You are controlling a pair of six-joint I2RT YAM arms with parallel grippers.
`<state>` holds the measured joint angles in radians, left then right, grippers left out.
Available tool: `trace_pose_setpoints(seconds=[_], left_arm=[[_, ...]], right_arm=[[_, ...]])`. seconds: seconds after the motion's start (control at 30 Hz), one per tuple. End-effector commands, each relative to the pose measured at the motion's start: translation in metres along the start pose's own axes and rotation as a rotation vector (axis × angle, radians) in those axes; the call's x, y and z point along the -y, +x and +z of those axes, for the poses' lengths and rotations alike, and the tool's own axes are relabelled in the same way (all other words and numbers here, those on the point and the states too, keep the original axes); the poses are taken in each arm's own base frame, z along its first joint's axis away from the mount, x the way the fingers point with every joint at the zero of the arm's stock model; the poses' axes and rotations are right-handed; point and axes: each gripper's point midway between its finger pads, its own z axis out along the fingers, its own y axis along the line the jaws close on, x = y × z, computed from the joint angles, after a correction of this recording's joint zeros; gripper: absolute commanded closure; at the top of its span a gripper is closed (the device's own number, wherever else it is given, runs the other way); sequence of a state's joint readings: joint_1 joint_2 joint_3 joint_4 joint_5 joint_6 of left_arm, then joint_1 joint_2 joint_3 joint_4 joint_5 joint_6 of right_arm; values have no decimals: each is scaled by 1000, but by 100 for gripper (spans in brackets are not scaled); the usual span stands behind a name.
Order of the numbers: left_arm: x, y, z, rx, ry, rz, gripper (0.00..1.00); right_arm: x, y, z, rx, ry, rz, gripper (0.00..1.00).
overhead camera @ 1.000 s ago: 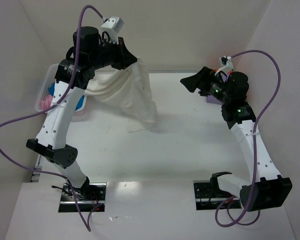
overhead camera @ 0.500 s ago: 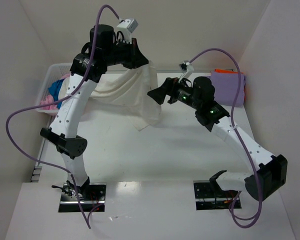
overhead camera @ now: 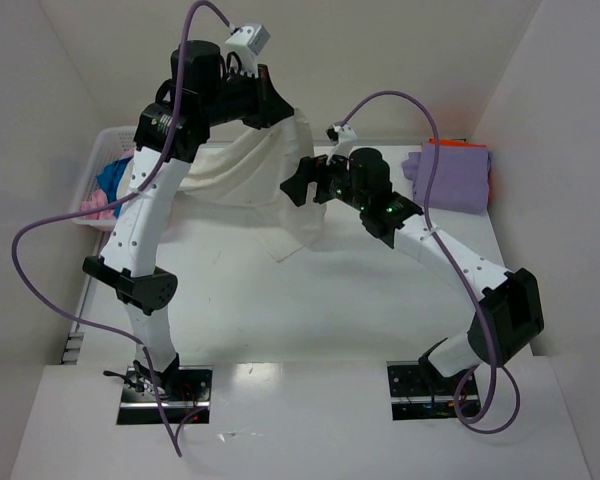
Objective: Fold and stack the t-shirts
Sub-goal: Move the tshirt to the center of the board
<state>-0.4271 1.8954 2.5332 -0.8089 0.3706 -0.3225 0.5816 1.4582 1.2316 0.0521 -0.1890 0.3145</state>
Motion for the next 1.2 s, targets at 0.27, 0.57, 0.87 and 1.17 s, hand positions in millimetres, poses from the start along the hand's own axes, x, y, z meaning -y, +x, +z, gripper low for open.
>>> trace_pose_setpoints(seconds=[0.27,0.57,0.87,1.17], left_arm=[[16,-36,-17,117,14,22,100],[-34,-76,-37,250,-170,29,100],[-53,-116,-52,408,-300,90,100],[-50,-157,-95,579,-399,131,100]], right_arm=[[21,34,24,-19,40,-42,39],[48,-71,-64,208,276,-82,100],[52,-137,-156,353,398,-125,100],[43,-166,-197,411,377,-122,100]])
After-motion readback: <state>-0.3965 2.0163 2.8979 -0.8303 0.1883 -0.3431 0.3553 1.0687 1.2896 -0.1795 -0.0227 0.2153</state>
